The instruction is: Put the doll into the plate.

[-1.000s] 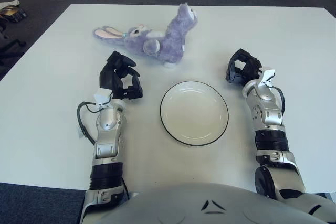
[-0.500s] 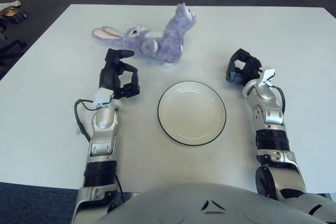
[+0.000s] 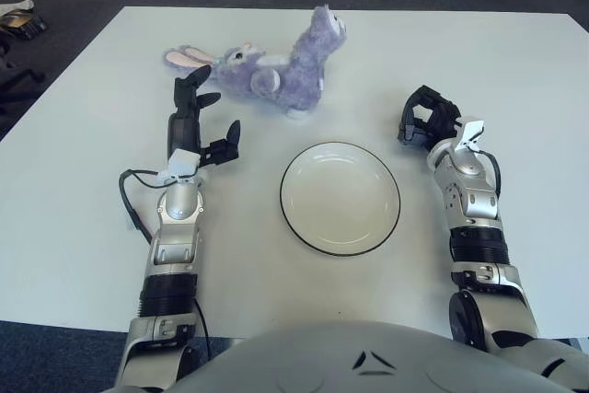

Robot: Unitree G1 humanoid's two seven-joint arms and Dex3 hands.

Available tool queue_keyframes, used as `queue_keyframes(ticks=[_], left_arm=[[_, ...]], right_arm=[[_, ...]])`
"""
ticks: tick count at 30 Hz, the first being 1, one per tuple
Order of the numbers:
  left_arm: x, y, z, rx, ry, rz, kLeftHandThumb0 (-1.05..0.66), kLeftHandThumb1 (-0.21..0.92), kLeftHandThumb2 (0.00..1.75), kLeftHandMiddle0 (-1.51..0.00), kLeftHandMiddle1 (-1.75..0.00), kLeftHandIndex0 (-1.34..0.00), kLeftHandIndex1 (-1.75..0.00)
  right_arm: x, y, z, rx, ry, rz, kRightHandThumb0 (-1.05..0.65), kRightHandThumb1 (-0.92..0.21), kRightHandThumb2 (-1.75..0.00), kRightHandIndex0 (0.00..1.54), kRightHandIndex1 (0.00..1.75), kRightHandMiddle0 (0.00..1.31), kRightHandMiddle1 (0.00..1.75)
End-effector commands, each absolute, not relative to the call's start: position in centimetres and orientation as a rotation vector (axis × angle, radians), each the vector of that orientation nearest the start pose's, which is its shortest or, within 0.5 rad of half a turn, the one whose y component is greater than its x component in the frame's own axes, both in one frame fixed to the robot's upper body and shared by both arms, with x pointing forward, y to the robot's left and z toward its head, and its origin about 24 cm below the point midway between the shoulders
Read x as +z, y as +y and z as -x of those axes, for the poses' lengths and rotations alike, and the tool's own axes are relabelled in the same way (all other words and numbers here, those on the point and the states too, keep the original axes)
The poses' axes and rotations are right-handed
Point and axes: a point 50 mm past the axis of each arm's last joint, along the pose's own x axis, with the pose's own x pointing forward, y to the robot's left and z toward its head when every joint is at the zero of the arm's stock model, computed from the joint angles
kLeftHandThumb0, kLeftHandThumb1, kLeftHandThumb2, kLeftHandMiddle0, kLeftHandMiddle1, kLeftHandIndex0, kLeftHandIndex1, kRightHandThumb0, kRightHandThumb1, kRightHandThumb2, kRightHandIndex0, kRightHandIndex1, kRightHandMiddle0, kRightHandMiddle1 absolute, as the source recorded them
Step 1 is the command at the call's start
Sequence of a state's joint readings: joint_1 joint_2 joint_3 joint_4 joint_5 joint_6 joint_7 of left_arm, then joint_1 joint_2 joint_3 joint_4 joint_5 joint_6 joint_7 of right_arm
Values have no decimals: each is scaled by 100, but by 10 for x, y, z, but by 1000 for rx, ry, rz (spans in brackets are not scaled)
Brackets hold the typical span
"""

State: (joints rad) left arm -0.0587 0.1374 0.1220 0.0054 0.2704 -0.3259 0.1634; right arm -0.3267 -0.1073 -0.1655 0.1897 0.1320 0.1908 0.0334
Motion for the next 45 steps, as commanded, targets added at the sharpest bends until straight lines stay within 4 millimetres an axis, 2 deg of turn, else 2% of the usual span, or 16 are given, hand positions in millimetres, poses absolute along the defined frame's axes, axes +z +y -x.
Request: queue_keyframes(ticks=[1, 5, 11, 16, 21, 29, 34, 40, 45], left_arm=[[95, 201, -255, 240, -422, -487, -69, 40, 96, 0, -65, 0, -58], [99, 203, -255, 251, -437, -574, -72, 39, 95, 0, -60, 0, -56], [109, 210, -256, 270, -475, -736, -73, 35, 95, 0, -65, 0, -52], [115, 213, -258, 273, -492, -799, -73, 33, 96, 0, -67, 0, -48], [131, 215, -262, 259, -513, -863, -74, 32, 96, 0, -65, 0, -46], [141, 216, -264, 243, -521, -934, -78, 34, 95, 0, -69, 0, -50], [148, 217, -267, 228, -548, -1006, -81, 38, 92, 0, -79, 0, -53], [159, 219, -276, 188, -570, -1091, -76, 38, 92, 0, -67, 0, -53], [165, 219, -280, 162, -581, -1163, -73, 37, 93, 0, -65, 0, -52]], right_arm=[[63, -187, -313, -44, 103, -76, -54, -19, -148, 131, 175, 73, 175], [62, -187, -313, -41, 105, -73, -54, -19, -148, 131, 175, 73, 175], [62, -187, -313, -38, 109, -71, -54, -19, -148, 132, 175, 73, 175], [62, -186, -314, -38, 112, -73, -54, -19, -148, 132, 175, 72, 175], [61, -186, -314, -38, 115, -78, -54, -20, -147, 131, 175, 72, 175], [60, -186, -314, -38, 113, -80, -53, -21, -146, 131, 175, 71, 175], [60, -185, -314, -37, 114, -85, -53, -22, -144, 129, 175, 70, 175], [59, -184, -314, -39, 120, -87, -52, -23, -142, 127, 175, 68, 175], [59, -184, -314, -42, 124, -84, -51, -25, -141, 126, 175, 68, 175]])
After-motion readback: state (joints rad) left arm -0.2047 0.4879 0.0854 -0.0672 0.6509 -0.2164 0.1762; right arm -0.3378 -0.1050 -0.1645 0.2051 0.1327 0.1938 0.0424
